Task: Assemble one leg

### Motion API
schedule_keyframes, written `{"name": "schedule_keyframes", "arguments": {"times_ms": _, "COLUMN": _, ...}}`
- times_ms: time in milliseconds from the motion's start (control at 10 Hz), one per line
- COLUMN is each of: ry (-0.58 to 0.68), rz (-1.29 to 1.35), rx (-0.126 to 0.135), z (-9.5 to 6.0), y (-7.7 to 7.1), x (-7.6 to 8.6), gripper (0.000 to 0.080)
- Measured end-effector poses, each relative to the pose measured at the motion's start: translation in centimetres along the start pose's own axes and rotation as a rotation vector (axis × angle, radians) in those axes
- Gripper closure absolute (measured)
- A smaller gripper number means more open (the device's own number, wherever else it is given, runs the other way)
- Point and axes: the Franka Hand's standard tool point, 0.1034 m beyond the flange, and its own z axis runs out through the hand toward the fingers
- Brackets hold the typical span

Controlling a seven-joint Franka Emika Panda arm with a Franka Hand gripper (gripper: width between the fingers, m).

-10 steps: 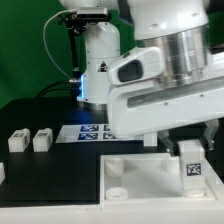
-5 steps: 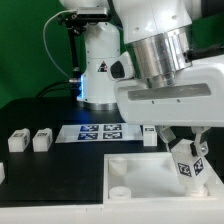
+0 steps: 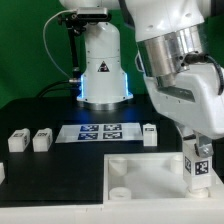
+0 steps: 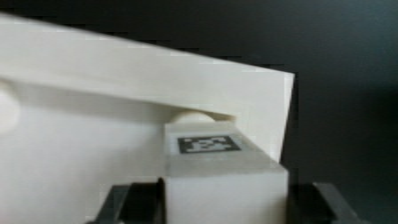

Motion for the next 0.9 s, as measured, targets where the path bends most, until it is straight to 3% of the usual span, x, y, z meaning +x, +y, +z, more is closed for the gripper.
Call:
{"name": "schedule_keyframes", "arguments": {"times_ms": 300, "ry": -0.003, "rz": -0.02, "rx": -0.006, "z": 0.1, "y": 0.1, "x": -0.3, "gripper": 0.0489}}
{"name": "schedule_keyframes", "arguments": {"times_ms": 400, "ry": -0.003, "rz": -0.024, "rx": -0.006, "z": 0.2, "y": 0.2, "x": -0.3, "gripper": 0.0308}}
{"name": "schedule_keyframes", "arguments": {"times_ms": 500, "ry": -0.003, "rz": -0.047, "rx": -0.006, "z": 0.1, "y": 0.1, "x": -0.2, "gripper": 0.0197}}
{"name": "schedule_keyframes", "arguments": {"times_ms": 700, "ry": -0.012, "rz": -0.307, "rx": -0.053, "z": -0.6, "y": 0.2, "x": 0.7, "gripper": 0.0159}}
{"name": "schedule_keyframes", "arguments": {"times_ms": 900, "ry": -0.015, "rz": -0.497, "rx": -0.047, "z": -0.4, "y": 0.2, "x": 0.7, "gripper": 0.0151}}
